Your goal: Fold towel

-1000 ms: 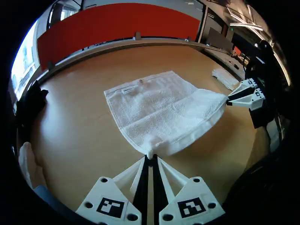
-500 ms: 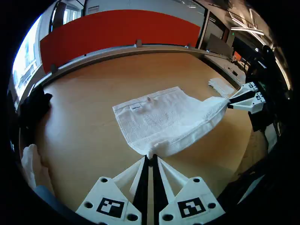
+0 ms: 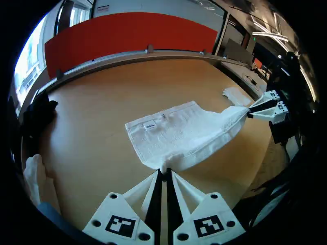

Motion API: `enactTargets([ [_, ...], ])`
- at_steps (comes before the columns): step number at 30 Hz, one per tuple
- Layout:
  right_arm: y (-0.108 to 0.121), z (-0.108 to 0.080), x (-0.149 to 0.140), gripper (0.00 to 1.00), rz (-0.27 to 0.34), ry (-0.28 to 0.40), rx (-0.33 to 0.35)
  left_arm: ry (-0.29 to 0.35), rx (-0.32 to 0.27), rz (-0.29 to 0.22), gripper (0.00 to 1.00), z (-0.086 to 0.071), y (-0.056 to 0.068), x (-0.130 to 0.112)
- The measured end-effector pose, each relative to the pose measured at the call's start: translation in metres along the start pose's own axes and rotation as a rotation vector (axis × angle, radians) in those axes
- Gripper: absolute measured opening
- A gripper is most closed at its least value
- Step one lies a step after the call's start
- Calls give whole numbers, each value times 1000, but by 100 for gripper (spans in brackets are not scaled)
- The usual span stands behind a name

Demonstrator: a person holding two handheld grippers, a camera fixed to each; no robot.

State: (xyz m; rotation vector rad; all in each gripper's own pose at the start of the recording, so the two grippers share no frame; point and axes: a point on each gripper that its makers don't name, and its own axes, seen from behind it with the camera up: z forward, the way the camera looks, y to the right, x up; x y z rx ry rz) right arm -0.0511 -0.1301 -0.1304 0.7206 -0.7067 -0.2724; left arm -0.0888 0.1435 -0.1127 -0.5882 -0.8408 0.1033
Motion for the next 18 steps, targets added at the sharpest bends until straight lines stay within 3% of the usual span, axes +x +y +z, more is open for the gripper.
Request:
enactTargets([
  [9, 2, 3, -1, 10, -2, -3, -2, 1, 3, 3, 7, 1, 0, 2],
  [18, 11, 14, 2, 10, -10, -8, -8, 11, 20, -7, 7, 10, -9, 12],
])
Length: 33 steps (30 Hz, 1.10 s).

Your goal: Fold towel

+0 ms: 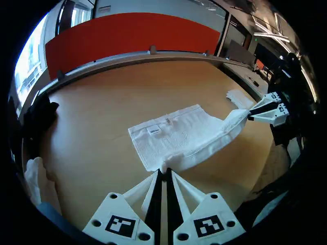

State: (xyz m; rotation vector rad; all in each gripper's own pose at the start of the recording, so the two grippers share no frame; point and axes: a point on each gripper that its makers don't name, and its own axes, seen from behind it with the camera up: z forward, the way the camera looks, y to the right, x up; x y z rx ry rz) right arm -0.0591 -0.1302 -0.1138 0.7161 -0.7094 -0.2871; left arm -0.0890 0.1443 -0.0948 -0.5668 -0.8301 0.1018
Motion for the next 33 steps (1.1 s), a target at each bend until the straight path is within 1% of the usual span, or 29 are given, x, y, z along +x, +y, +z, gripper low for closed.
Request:
enactTargets([
  [6, 14, 13, 3, 10, -1, -12, -14, 10, 12, -5, 7, 11, -7, 12],
  [14, 35, 31, 10, 10, 13, -24, -34, 7, 24, 4, 7, 31, -16, 24],
  [18, 43, 39, 10, 10, 13, -38, -40, 4, 28, 0, 7, 40, -20, 29],
  [24, 53, 53, 7, 10, 14, -57, -43, -4, 30, -7, 7, 54, -26, 34],
  [33, 64, 66, 3, 10, 23, -74, -41, -15, 37, 1, 7, 69, -33, 36],
])
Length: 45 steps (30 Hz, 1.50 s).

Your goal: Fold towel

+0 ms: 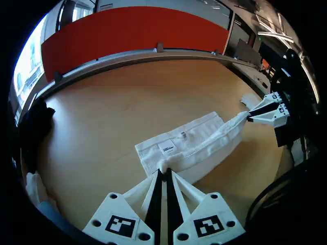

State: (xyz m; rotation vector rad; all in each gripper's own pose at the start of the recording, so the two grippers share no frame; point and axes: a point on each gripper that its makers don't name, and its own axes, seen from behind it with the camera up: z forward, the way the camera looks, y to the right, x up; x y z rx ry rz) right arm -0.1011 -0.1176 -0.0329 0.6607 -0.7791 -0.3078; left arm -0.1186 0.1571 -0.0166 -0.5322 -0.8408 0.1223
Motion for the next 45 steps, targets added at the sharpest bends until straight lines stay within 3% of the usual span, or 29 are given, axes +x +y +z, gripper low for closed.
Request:
enactTargets([
  [19, 24, 40, -13, 12, 33, -54, -13, -23, 38, 11, 10, 46, -17, -7],
  [25, 31, 49, -16, 21, 58, -57, -40, -25, 57, 28, 24, 56, -24, -10],
  [31, 36, 56, -18, 34, 69, -62, -60, -29, 85, 67, 29, 64, -31, -10],
  [34, 41, 59, -18, 36, 67, -63, -75, -29, 95, 83, 37, 66, -33, -9],
  [37, 46, 61, -18, 45, 64, -64, -94, -26, 106, 91, 38, 67, -35, -7],
  [41, 54, 62, -17, 64, 61, -63, -117, -21, 124, 91, 40, 67, -40, -3],
  [45, 60, 61, -12, 95, 54, -46, -136, -16, 124, 86, 61, 66, -42, 1],
])
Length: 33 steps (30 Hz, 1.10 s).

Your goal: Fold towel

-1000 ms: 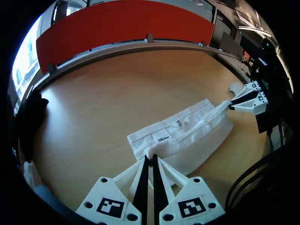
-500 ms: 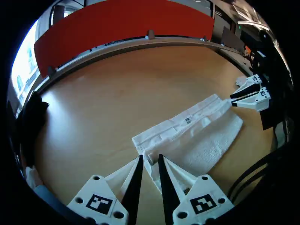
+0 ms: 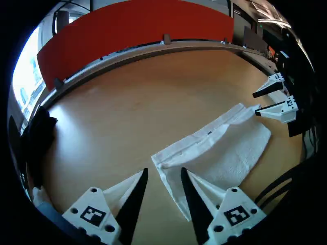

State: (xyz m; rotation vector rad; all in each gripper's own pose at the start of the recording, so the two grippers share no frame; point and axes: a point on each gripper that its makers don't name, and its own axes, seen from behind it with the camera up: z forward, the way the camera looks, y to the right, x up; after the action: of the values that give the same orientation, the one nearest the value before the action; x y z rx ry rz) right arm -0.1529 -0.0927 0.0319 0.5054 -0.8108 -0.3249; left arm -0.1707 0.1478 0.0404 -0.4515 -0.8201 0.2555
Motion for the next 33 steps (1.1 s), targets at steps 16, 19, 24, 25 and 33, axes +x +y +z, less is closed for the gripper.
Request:
enactTargets([
  [16, 3, -5, 1, 100, 16, 19, -15, 11, -4, -24, 95, -6, -1, 1],
  [19, 1, -8, -1, 100, 19, 19, -12, 9, -6, -33, 95, -8, 1, -1],
  [24, -3, -16, -5, 100, 22, 22, -8, 9, 0, -44, 95, -15, 2, -7],
  [25, -4, -18, -6, 100, 23, 22, -7, 9, 2, -48, 95, -17, 2, -9],
  [33, -16, -35, -15, 100, 24, 26, -3, 4, 13, -79, 95, -35, 8, -26],
])
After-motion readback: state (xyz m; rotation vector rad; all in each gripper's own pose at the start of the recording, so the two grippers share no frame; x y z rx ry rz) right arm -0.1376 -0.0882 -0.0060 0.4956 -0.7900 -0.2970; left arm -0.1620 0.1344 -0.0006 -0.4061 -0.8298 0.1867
